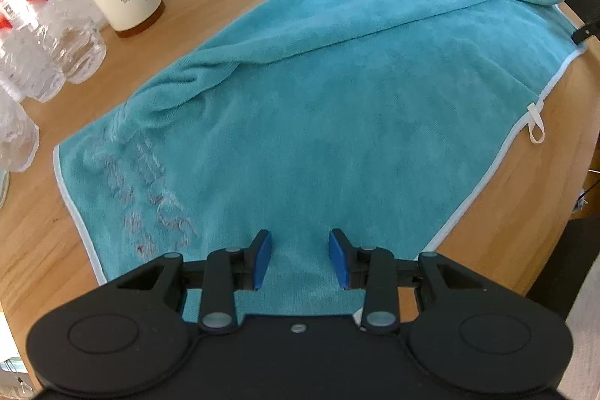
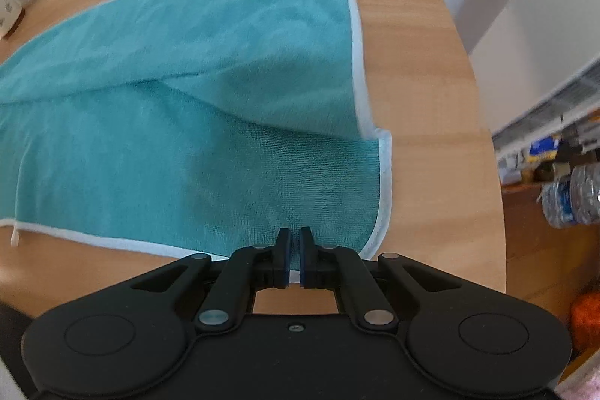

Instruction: Fold towel

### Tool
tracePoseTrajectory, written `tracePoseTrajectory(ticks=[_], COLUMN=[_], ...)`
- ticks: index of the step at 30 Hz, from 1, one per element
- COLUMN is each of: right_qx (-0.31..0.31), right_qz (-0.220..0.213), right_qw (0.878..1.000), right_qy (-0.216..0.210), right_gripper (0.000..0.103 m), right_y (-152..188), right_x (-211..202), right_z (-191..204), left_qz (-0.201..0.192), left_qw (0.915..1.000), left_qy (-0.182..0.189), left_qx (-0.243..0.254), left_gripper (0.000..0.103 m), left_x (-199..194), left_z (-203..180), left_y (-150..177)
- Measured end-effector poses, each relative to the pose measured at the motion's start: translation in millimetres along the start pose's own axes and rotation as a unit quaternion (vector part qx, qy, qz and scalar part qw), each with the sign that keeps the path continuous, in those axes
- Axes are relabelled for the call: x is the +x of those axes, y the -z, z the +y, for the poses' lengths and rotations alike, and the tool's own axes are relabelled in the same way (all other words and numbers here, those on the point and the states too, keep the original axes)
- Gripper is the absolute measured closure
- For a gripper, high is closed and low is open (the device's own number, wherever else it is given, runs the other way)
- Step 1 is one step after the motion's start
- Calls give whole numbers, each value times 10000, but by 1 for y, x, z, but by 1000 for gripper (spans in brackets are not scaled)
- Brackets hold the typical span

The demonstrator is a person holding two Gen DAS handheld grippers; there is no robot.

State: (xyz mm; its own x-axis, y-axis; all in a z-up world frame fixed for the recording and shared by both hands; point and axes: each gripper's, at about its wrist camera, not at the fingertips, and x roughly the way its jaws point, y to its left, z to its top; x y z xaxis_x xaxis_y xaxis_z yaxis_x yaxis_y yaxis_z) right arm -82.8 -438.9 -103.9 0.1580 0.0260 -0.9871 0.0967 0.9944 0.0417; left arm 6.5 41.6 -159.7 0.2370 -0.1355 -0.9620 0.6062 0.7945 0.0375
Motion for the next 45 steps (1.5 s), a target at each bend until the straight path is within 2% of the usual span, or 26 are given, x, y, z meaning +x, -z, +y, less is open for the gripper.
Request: tracePoseTrajectory(ticks=[7, 10, 13, 14, 15, 18, 20, 25, 28, 32, 38, 45], right_qx=[-131, -465, -387, -288, -194, 110, 160, 401, 410, 476, 358, 369], right_qz=[372, 233, -286, -546, -772, -988, -1084, -963, -1053, -1140, -1287, -1285], right_qw=[9991, 9985, 9988, 9980, 9967, 9950, 9940, 9945, 9936, 9923, 9907, 9905], right_qy=[131, 145, 103, 138, 154, -21, 23, -5, 36, 55, 268, 334], right_gripper=[99, 97, 93, 87, 87, 87, 87, 89, 91, 96, 95, 94], right_y=[14, 6, -16, -31, -46, -88, -114, -150, -155, -169, -193, -196], right_x=[-8, -19, -37, -42, -46, -34, -19, 12, 18, 21, 29, 23], right_z=[8, 15, 10, 6, 1, -13, -18, -31, -32, -43, -49, -47], left_qz=[71, 135, 74, 63, 51, 51, 61, 160, 199, 222, 326, 370], left_qw=[10000, 9999, 10000, 9999, 9999, 9998, 9995, 9984, 9979, 9977, 9966, 9939], left_qy=[35, 37, -50, -78, -107, -74, -49, -19, -23, -71, -133, -198], left_qx=[-1, -46, -16, -27, -37, -200, -310, -546, -620, -641, -750, -1017], left_gripper=[68, 68, 68, 68, 68, 68, 68, 68, 68, 67, 66, 66], left_x=[1, 3, 3, 3, 3, 3, 3, 3, 4, 3, 4, 2], left_z=[5, 6, 6, 6, 6, 8, 11, 14, 15, 13, 13, 12], left_y=[4, 0, -2, -2, -2, -1, 0, -3, -4, -5, -7, -6])
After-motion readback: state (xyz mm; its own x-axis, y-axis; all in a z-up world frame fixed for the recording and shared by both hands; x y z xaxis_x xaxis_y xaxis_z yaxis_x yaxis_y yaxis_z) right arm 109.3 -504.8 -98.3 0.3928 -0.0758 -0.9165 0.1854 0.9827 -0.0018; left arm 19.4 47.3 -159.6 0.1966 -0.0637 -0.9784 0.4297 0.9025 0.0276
